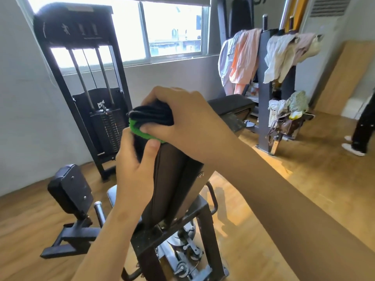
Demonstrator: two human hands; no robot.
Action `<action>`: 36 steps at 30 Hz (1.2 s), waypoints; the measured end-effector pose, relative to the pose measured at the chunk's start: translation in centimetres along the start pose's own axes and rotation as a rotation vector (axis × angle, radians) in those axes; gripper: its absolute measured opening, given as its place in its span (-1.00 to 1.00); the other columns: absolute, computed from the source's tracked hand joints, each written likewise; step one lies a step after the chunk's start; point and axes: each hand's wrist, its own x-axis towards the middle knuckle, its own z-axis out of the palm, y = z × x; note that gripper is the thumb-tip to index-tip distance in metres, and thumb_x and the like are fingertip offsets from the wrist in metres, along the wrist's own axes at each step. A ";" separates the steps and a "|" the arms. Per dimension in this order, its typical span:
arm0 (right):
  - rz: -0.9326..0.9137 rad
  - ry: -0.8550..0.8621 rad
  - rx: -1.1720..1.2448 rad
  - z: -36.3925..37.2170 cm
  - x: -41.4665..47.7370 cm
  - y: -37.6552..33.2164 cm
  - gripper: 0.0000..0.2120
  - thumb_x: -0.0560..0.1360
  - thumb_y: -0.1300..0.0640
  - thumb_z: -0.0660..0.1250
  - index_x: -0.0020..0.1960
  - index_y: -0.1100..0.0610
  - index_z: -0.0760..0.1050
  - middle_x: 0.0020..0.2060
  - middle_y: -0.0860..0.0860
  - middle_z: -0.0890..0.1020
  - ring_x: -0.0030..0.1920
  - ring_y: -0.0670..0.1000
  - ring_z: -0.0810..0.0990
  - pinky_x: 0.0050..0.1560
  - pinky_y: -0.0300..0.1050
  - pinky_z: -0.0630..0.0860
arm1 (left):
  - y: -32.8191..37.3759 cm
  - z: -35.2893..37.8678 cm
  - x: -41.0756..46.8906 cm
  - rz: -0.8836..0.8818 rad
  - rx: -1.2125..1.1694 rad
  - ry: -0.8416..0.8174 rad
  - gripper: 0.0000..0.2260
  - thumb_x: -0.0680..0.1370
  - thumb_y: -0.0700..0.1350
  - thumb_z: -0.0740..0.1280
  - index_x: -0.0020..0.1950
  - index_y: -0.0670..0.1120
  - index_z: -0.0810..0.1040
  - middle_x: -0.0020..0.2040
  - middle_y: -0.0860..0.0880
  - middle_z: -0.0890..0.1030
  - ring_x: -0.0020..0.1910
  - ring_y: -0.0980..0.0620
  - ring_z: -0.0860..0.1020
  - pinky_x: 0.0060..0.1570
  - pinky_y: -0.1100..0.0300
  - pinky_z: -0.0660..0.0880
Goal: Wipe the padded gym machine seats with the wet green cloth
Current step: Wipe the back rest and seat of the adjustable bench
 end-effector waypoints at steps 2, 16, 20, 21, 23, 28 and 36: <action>0.006 0.007 0.029 -0.3 0.0 0.3 -0.78 0.45 0.07 0.46 0.07 0.06 0.55 -0.08 -0.05 0.59 -0.11 -0.13 0.50 -0.13 -0.39 0.37 | 0.1 0.1 0.0 -0.006 0.006 0.008 -0.85 0.50 0.14 0.18 0.04 0.18 0.40 -0.09 0.20 0.51 -0.07 0.21 0.47 -0.05 0.29 0.40; 0.043 0.012 0.010 -1.5 0.5 1.4 -0.84 0.46 0.04 0.43 0.01 0.03 0.52 -0.14 -0.11 0.57 -0.11 -0.11 0.51 -0.14 -0.22 0.37 | 0.9 1.9 -0.1 -0.091 0.004 0.201 -0.83 0.50 0.13 0.15 -0.03 0.09 0.42 -0.20 0.26 0.47 -0.16 0.27 0.42 -0.08 0.34 0.36; -0.037 -0.036 -0.034 -0.8 1.1 1.0 -0.79 0.49 0.03 0.42 0.08 0.08 0.55 -0.13 -0.08 0.59 -0.11 -0.11 0.51 -0.11 -0.23 0.33 | 1.0 2.0 -0.1 -0.109 -0.033 0.204 -0.89 0.50 0.11 0.15 -0.14 0.10 0.37 -0.28 0.24 0.41 -0.22 0.23 0.35 -0.12 0.25 0.30; -0.042 -0.038 -0.033 -0.9 1.2 1.3 -0.79 0.49 0.04 0.41 0.08 0.08 0.55 -0.13 -0.07 0.59 -0.11 -0.10 0.51 -0.10 -0.22 0.34 | 1.0 1.9 0.0 -0.106 -0.024 0.206 -0.88 0.49 0.11 0.15 -0.12 0.10 0.39 -0.27 0.24 0.41 -0.21 0.24 0.36 -0.11 0.27 0.31; -0.039 -0.041 -0.042 -1.4 1.4 2.1 -0.80 0.49 0.06 0.41 0.09 0.07 0.56 -0.10 -0.05 0.60 -0.10 -0.09 0.50 -0.09 -0.20 0.35 | 1.0 2.0 0.0 -0.125 -0.028 0.215 -0.83 0.45 0.13 0.16 -0.07 0.10 0.44 -0.21 0.23 0.46 -0.17 0.25 0.42 -0.10 0.32 0.37; 0.100 0.001 -0.086 -4.7 1.4 6.4 -0.77 0.50 0.07 0.40 0.14 0.05 0.55 -0.08 -0.08 0.54 -0.06 -0.11 0.47 -0.16 -0.29 0.35 | 1.2 2.7 -0.3 -0.165 -0.030 0.248 -0.62 0.42 0.20 0.15 0.09 -0.01 0.44 -0.05 0.09 0.52 -0.08 0.21 0.51 -0.19 0.42 0.48; 0.100 0.070 0.028 -3.1 1.0 4.8 -0.81 0.44 0.07 0.46 0.05 -0.01 0.57 -0.16 -0.12 0.57 -0.16 -0.16 0.51 -0.20 -0.49 0.34 | 1.2 2.2 0.0 -0.188 -0.026 0.223 -0.81 0.47 0.13 0.19 -0.01 0.10 0.46 -0.11 0.11 0.52 -0.13 0.17 0.49 -0.15 0.26 0.45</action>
